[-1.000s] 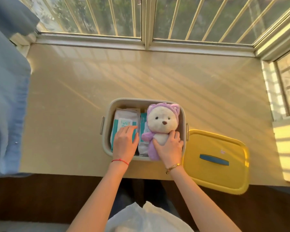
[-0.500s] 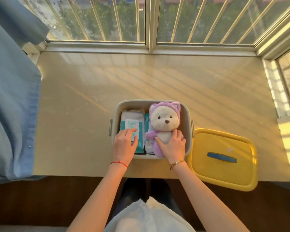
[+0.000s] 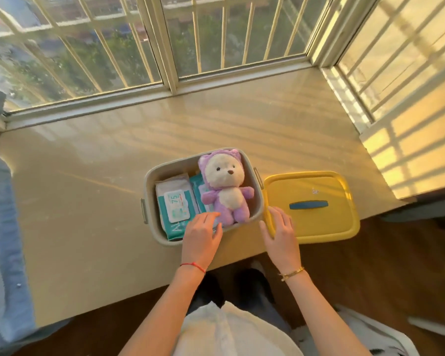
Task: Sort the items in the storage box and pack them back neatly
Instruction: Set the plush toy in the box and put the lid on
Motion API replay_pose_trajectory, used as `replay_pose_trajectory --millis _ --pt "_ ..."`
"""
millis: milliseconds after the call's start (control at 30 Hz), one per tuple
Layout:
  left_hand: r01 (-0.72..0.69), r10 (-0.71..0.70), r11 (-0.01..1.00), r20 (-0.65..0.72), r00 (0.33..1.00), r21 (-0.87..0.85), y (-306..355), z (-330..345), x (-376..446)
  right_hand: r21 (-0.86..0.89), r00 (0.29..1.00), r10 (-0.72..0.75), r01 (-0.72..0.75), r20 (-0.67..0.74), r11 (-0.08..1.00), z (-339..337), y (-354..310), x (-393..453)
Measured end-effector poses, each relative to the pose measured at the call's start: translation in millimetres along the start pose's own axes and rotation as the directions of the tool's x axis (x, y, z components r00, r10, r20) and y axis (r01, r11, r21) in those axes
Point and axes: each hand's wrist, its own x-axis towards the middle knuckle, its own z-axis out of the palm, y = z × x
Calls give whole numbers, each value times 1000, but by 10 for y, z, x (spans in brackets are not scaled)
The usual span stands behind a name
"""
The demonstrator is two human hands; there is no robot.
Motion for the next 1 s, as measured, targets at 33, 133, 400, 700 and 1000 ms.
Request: replay_pose_trajectory --millis 33,133,400,700,1000 --pt "-22 22 1000 19 1000 -7 82 79 3 -2 1000 25 -25 -8 1000 -61 117 -43" --pt "-48 50 998 67 996 -30 350 355 5 -23 994 110 -110 -23 994 -261 505 -123" --pt "12 -12 1000 161 987 1 1047 1345 59 -41 952 300 -302 -54 952 -797 1856 -35" --pt "506 -499 863 174 849 9 1194 2476 361 -42 895 443 -442 41 896 -811 3175 478" --pt "671 -668 741 129 733 24 1156 2773 466 13 881 467 -469 77 883 -578 3462 791"
